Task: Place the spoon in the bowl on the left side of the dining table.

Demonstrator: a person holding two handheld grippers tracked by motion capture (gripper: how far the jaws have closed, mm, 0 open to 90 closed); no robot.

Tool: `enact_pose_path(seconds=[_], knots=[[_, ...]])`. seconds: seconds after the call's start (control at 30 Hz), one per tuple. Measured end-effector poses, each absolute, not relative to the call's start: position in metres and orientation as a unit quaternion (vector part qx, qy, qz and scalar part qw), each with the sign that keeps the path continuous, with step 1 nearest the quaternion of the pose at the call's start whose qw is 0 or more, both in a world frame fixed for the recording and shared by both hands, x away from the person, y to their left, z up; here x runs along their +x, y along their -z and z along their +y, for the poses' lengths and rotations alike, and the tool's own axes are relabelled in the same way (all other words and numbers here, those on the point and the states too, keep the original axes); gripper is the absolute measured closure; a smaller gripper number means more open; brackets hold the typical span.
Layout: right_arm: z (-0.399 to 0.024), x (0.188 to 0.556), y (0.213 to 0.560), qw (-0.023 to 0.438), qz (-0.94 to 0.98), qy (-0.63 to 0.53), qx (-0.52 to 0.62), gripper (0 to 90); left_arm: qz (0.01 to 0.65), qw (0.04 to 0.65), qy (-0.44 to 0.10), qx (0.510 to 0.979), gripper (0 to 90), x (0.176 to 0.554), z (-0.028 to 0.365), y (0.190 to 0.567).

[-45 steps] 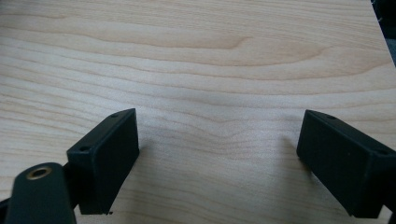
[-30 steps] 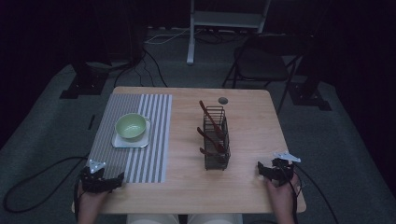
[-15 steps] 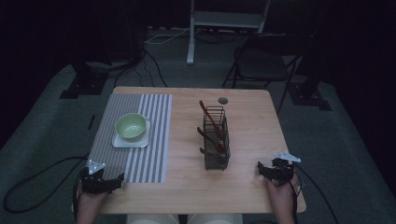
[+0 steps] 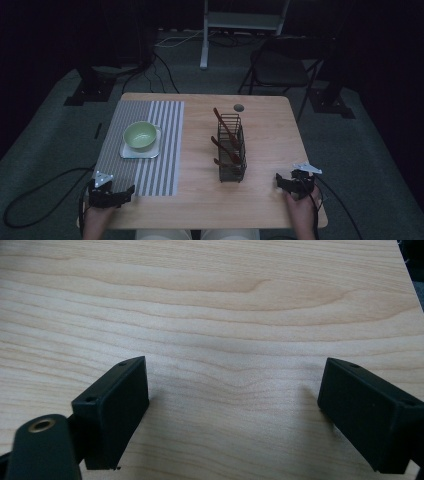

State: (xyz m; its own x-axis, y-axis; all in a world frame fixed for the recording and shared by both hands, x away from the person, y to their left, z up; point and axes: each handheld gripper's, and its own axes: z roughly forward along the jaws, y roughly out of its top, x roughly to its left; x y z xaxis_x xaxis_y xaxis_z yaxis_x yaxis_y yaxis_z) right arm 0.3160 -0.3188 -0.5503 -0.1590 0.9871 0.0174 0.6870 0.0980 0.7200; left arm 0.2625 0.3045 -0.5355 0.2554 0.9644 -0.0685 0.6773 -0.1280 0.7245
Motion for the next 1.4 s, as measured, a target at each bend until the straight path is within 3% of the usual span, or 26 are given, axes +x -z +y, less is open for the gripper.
enact_pose_path(seconds=[1.4], knots=[[-0.319, 0.316, 0.550, 0.248, 0.698, -0.303, 0.599, 12.2, 0.500, 0.379, -0.177, 0.758, 1.3, 0.289, 0.246, 0.521]])
